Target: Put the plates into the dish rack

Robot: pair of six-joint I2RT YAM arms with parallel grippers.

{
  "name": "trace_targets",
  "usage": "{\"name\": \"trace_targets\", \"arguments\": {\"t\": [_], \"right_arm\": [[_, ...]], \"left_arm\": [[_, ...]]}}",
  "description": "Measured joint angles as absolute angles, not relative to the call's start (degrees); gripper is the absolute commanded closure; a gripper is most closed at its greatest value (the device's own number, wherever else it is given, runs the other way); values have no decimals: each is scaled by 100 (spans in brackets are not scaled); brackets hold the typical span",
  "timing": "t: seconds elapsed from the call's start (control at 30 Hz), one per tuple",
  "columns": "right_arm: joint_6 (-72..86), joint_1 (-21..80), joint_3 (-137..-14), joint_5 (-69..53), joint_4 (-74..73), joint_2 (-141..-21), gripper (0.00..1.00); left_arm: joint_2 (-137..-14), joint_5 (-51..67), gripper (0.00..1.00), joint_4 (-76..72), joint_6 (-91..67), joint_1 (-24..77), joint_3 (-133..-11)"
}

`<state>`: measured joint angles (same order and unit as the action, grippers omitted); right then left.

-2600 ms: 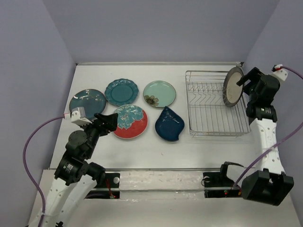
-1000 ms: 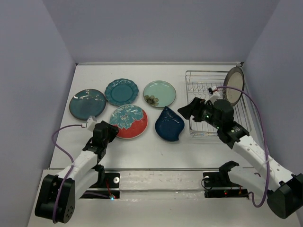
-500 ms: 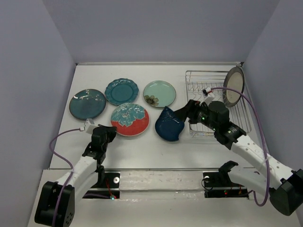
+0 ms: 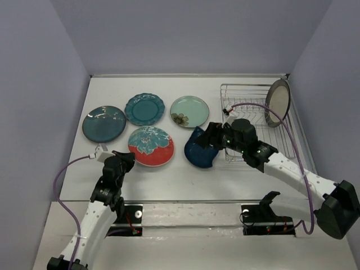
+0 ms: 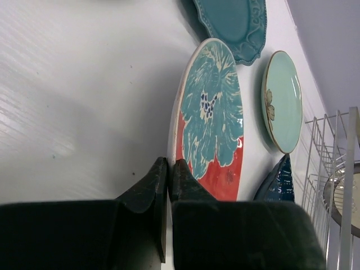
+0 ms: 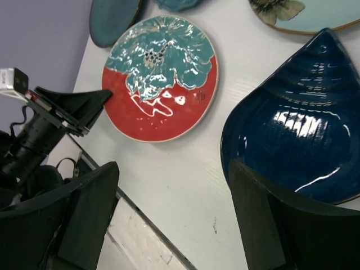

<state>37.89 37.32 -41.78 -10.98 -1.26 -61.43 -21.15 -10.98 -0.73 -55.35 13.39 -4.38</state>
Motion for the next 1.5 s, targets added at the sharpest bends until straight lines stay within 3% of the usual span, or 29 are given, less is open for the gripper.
{"name": "trace_targets", "arguments": {"t": [0.63,1.0,1.07,1.13,1.17,1.27,1.3,1.33,1.37,1.43,1.47,1.5], "right_arm": [[3793,4125,-4431,-1575,532,-7701,1],[3771,4128,-4650,-1940,1022,-8256,5],[3776,4128,-4639,-2058,1227,-8265,10],[3782,4128,-4593,-2198,1597,-8254,24],[3780,4128,-4550,-2268,1817,-8239,46],[3979,4099,-4237,-2296,2300,-8025,86],[4237,4034,-4095,-2322,2473,-7887,93],[4401,3983,-4049,-2344,2600,-7773,93],[4510,3957,-4029,-2377,2696,-7601,93],[4545,3981,-4007,-2357,2657,-7310,93],[4534,3983,-4007,-2349,2626,-7229,93],[4460,3988,-4027,-2311,2556,-7109,93]], "left_arm": [[-1743,36,94,978,-5135,1339,-2071],[-1761,1007,94,873,-5398,1339,-2265],[-1846,1295,94,775,-5494,1339,-2265],[-1949,1584,94,613,-5612,1339,-2265],[-1977,1667,94,552,-5651,1339,-2265],[-2010,1852,94,401,-5660,1317,-2265],[-2010,1787,94,497,-5568,1282,-2276],[-2025,1763,93,550,-5502,1240,-2276],[-2036,1813,79,545,-5500,1221,-2276],[-2040,1916,61,475,-5384,1243,-2397],[-2056,1925,45,462,-5299,1258,-2521],[-2084,1953,41,480,-5231,1258,-2644]]}}
